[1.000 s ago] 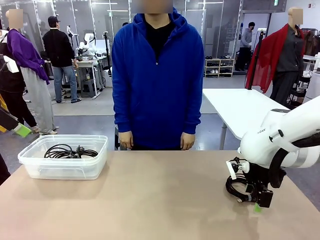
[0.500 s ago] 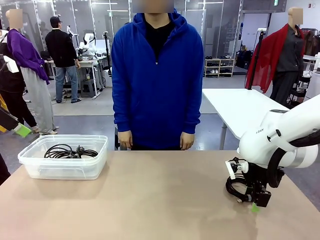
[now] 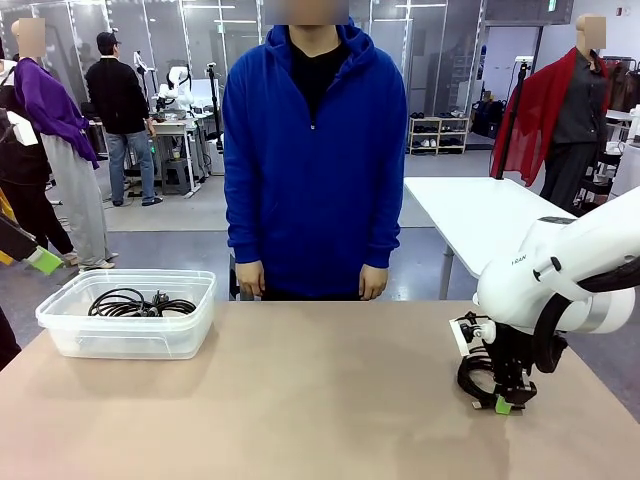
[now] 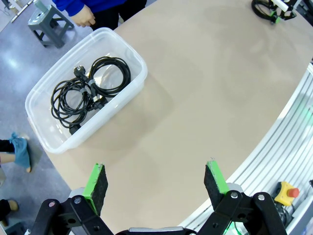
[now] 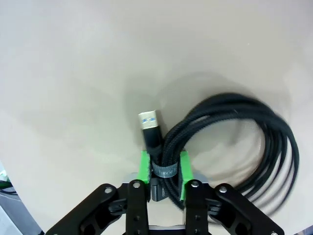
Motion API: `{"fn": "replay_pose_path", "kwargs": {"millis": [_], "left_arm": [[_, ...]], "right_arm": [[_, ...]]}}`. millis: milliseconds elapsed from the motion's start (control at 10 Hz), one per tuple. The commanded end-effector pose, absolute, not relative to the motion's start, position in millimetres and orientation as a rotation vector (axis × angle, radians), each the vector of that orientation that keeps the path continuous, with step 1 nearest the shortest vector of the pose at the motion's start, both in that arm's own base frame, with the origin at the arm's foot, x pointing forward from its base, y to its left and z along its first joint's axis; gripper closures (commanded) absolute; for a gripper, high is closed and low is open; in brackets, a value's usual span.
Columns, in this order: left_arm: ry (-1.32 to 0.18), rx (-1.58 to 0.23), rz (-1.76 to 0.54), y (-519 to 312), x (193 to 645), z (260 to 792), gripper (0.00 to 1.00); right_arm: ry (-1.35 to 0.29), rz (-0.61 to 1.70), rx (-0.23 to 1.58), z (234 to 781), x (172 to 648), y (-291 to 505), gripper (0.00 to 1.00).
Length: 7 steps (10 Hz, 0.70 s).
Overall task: Organize and store the cables.
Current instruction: Place the USB Extension Cable into the Organizing box.
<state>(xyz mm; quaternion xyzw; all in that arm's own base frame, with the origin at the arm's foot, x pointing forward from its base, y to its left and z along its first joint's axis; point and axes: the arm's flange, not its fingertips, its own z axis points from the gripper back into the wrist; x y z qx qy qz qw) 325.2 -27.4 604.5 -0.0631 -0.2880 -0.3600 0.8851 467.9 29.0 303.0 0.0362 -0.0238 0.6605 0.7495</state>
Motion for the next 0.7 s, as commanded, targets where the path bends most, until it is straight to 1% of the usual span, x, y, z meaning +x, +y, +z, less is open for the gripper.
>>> {"fn": "replay_pose_path", "kwargs": {"millis": [0,100,200,300,600], "left_arm": [[-0.586,-0.120,-0.741,-29,325,607,0.00],[-0.586,-0.120,-0.741,-29,325,607,0.00],[-0.586,-0.120,-0.741,-29,325,607,0.00],[-0.586,-0.120,-0.741,-29,325,607,0.00],[-0.586,-0.120,-0.741,-29,325,607,0.00]], "right_arm": [[-0.044,1.425,0.077,305,471,31,0.96],[-0.043,1.434,0.075,310,472,34,0.99],[-0.054,1.459,0.090,326,470,40,1.00],[-0.075,1.466,0.088,358,466,48,1.00],[-0.074,1.393,0.047,454,458,74,1.00]]}}
